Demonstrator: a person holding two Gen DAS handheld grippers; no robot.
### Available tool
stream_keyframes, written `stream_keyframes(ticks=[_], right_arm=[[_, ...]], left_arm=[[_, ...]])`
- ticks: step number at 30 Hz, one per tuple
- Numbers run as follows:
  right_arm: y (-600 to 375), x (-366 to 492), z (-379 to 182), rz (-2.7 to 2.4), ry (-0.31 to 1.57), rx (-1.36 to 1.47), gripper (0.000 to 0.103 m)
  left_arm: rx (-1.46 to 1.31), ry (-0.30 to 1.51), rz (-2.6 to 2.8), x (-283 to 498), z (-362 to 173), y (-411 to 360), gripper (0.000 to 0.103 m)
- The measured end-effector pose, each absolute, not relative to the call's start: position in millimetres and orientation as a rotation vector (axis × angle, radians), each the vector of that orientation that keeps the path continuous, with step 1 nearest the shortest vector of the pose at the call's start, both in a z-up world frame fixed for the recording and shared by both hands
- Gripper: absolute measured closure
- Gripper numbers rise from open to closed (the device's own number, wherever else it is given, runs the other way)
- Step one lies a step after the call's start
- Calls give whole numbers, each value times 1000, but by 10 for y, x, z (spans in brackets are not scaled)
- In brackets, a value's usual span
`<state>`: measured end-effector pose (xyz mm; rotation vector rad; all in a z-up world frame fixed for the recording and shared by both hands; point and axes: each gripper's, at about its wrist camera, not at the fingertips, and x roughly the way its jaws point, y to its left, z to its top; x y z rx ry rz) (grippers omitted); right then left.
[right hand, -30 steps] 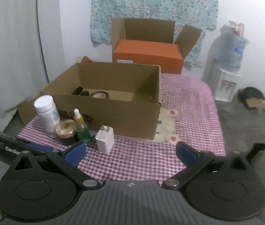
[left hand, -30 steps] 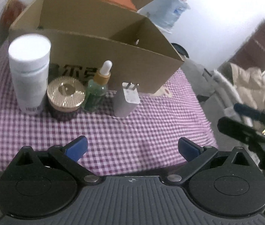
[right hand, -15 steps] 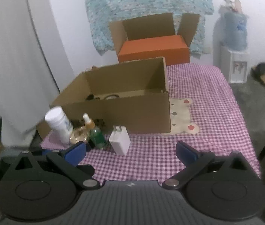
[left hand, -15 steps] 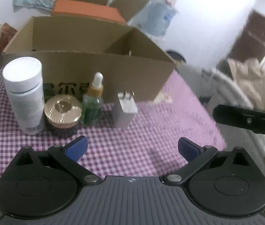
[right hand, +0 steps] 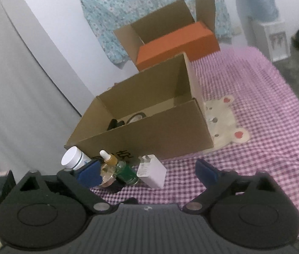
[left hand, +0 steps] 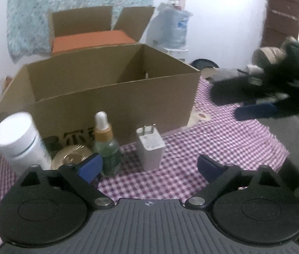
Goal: Organize rigid objects
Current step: 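Lower the right gripper onto the white charger and close on it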
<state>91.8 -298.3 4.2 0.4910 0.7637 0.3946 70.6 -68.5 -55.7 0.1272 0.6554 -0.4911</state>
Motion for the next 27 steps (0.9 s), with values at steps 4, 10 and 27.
stream_keyframes(ticks=[4, 10, 27], right_arm=[[-2893, 1092, -57, 412, 811, 514, 22], [-2727, 1290, -201, 441, 883, 521, 36], [-2598, 1627, -583, 434, 1002, 587, 68]], left_arm=[[212, 632, -489, 701, -601, -827, 26], [253, 646, -490, 782, -670, -919, 40], [158, 761, -495, 1175, -801, -889, 72]])
